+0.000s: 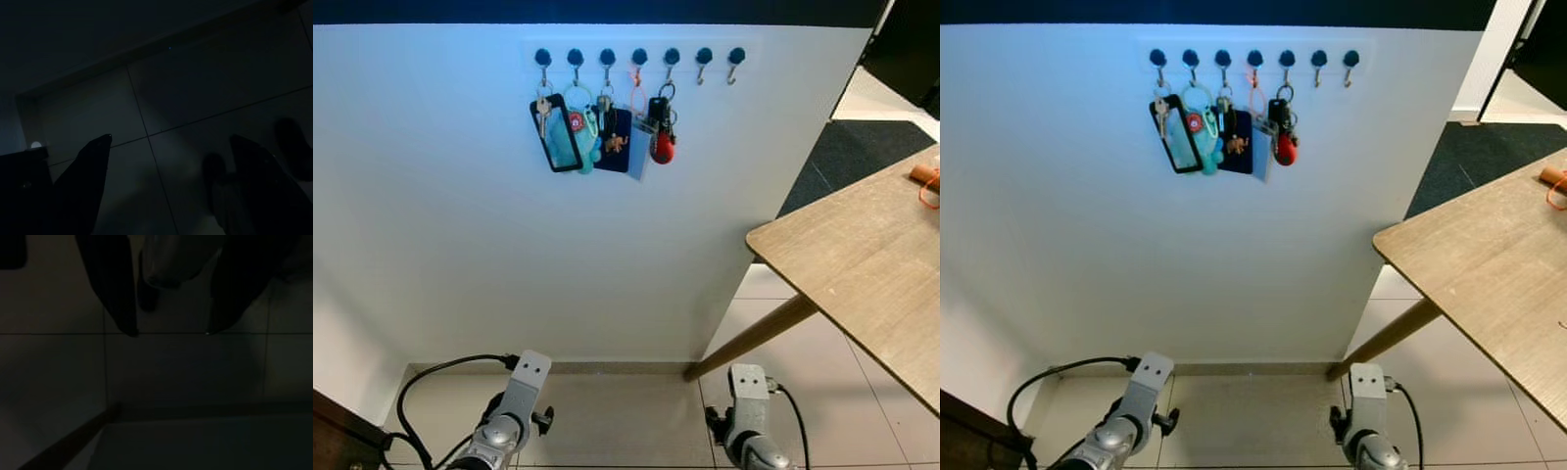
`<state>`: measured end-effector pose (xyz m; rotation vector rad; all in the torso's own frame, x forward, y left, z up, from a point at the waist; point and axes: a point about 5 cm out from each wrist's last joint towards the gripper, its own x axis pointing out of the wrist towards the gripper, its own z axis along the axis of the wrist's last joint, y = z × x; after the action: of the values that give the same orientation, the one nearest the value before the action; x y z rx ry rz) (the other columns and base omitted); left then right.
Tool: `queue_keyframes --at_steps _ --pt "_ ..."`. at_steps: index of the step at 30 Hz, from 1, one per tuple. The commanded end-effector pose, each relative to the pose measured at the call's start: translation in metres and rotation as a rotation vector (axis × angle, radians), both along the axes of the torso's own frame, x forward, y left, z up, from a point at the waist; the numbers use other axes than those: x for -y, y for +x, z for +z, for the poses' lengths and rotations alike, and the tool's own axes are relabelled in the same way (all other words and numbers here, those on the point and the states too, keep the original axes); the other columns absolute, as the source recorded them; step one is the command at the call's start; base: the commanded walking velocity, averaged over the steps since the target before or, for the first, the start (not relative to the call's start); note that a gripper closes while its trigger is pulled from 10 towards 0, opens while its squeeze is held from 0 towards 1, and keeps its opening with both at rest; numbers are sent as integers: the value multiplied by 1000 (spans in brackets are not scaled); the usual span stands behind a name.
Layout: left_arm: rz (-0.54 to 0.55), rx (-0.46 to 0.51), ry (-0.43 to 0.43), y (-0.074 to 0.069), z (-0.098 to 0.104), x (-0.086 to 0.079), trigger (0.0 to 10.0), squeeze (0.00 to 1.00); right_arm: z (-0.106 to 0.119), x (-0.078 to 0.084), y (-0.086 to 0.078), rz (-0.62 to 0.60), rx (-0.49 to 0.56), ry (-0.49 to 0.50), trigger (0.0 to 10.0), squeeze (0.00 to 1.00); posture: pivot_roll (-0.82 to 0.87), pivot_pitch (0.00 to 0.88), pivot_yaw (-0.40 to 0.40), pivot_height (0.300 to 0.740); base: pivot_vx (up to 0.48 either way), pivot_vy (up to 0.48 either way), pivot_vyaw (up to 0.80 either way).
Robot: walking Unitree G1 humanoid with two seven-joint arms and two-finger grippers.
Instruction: Hang keys on a hook
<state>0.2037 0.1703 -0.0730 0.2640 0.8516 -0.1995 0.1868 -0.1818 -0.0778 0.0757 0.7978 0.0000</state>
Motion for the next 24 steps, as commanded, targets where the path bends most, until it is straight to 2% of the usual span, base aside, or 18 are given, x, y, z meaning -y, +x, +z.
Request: queue_keyframes --at_steps 1,9,10,11,12,13,14,15,16,24 --pt "-36 -17 7 -3 -2 2 10000 1000 0 -2 1 13 0 3 10000 1000 46 8 -17 740 0 0 0" --pt "-14 -3 4 0 0 -2 10000 1000 -3 -3 -3 42 -39 -24 10000 1000 54 6 -26 740 0 0 0" --pt "7 -6 -5 0 0 -2 10000 1000 -3 -3 -3 52 -44 -18 10000 376 53 10 -21 740 0 0 0" --pt "16 -8 -14 0 0 -2 10000 341 -3 -4 -3 53 -42 1 10000 0 53 12 -19 740 0 0 0" --pt "16 -8 -19 -1 0 -1 8431 12 -3 -4 -3 51 -38 19 10000 0 53 12 -19 740 0 0 0" --pt "6 -7 -18 -1 0 -1 4549 0 -3 -4 -3 43 -35 31 7059 0 53 12 -19 740 0 0 0" --pt "-1 -5 -16 0 0 0 1373 0 -3 -4 -3 37 -33 34 2039 0 57 16 -22 740 0 0 0" --pt "-4 -3 -15 0 0 0 1373 0 -3 -4 -3 33 -33 33 2039 0 57 16 -22 740 0 0 0" --pt "0 -1 -17 0 0 0 0 0 -3 -3 -5 29 -38 31 0 0 62 12 -27 740 0 0 0" --pt "17 -2 -1 -1 1 -8 0 0 -6 -5 -9 21 -65 18 0 0 72 13 -15 740 0 0 0"
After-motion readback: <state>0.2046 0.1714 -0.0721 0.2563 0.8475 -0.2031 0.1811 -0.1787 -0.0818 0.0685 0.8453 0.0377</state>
